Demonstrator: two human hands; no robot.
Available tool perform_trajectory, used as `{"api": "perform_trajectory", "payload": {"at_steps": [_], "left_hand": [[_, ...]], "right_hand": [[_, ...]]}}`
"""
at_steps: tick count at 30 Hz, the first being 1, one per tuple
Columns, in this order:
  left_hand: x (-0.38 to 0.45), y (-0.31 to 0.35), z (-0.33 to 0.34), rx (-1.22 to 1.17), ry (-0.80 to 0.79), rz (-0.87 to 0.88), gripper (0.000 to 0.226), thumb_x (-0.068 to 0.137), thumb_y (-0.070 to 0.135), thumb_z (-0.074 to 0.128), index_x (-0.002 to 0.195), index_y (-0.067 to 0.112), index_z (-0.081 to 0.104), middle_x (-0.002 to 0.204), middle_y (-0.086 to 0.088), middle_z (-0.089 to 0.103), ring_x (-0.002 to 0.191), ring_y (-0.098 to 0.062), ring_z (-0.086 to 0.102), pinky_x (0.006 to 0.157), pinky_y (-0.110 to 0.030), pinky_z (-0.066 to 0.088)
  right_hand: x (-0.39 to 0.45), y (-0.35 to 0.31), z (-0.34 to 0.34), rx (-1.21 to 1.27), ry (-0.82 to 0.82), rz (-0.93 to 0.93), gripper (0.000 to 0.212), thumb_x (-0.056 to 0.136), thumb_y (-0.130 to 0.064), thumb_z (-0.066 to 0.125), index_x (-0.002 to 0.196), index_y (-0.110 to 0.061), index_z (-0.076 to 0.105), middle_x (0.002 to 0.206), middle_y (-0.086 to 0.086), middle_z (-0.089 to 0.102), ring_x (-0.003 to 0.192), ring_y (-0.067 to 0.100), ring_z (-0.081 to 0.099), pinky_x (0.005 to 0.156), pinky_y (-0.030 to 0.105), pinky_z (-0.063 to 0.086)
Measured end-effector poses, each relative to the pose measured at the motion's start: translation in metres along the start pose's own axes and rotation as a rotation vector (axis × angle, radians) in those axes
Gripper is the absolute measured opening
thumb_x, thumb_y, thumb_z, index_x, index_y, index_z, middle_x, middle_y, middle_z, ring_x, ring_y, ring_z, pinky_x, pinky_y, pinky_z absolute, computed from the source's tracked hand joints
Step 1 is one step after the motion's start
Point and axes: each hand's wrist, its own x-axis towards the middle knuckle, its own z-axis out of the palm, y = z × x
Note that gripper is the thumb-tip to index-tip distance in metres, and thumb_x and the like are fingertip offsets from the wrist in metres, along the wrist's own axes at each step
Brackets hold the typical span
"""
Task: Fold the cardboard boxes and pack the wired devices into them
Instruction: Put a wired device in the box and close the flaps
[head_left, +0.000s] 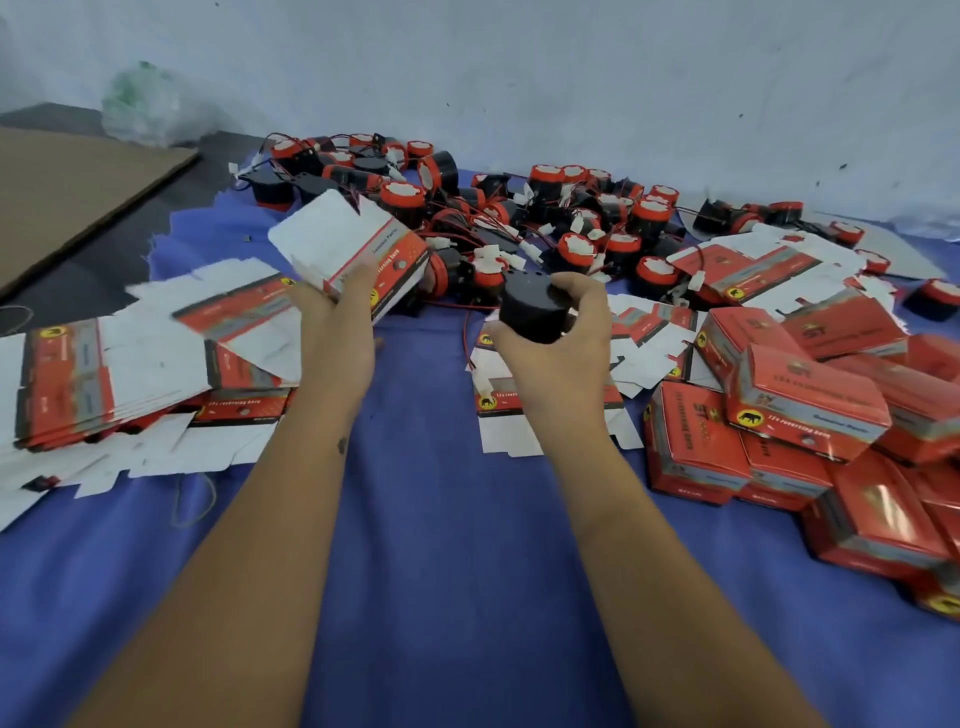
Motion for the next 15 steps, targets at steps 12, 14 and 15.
{"api": "perform_trajectory", "payload": {"at_steps": [12,14,15], "left_hand": [[-0.072,0.005,0.045,-0.155,-0.428,-0.170,0.053,0.090,0.044,0.065,0.131,0.015,0.048,0.121,-0.011,0.067,0.093,-0.023,0.074,0.075,-0.034,0.060],[-0.079,-0.008,0.048,-0.059,-0.466,-0.163,0.045,0.087,0.048,0.067,0.121,0.023,0.050,0.123,-0.002,0.064,0.103,-0.015,0.070,0.082,-0.032,0.058],[-0.079,-0.012,0.046,0.001,-0.458,-0.130,0.046,0.081,0.052,0.068,0.115,0.027,0.049,0.120,0.004,0.064,0.105,-0.010,0.068,0.086,-0.031,0.057]], "right_hand": [[-0.024,-0.006,-0.033,0.011,0.380,-0.247,0.058,0.083,-0.028,0.071,0.135,-0.018,0.046,0.126,-0.006,0.053,0.117,0.013,0.053,0.097,0.027,0.046],[-0.024,-0.008,-0.036,0.090,0.397,-0.275,0.057,0.087,-0.028,0.069,0.136,-0.022,0.041,0.129,-0.010,0.050,0.117,0.016,0.055,0.092,0.038,0.052],[-0.023,-0.008,-0.037,0.133,0.399,-0.275,0.056,0.087,-0.027,0.070,0.133,-0.025,0.039,0.127,-0.014,0.050,0.115,0.017,0.056,0.088,0.044,0.054]]}}
